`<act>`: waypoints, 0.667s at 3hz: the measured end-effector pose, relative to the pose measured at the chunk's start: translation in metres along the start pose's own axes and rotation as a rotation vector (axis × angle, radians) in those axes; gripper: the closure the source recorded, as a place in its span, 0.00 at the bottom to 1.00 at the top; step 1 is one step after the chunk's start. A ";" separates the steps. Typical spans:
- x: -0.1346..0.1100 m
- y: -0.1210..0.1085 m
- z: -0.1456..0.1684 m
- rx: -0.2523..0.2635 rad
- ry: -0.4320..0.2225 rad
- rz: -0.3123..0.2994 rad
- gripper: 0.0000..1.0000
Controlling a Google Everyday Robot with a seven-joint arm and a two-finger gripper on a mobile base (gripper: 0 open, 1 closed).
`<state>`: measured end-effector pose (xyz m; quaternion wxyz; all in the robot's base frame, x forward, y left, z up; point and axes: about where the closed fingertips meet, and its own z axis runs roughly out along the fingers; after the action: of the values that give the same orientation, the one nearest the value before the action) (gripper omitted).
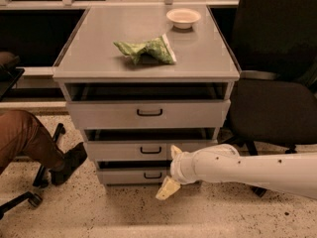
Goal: Open middle drawer
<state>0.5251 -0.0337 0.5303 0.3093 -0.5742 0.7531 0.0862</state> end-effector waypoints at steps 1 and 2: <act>0.002 -0.005 0.017 0.026 -0.052 0.017 0.00; 0.009 -0.014 0.046 0.075 -0.098 0.029 0.00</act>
Offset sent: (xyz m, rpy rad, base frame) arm 0.0573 0.0238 -0.0754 0.1301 -0.1664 -0.0946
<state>0.5538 -0.0233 0.4923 0.3656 -0.5463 0.7481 0.0905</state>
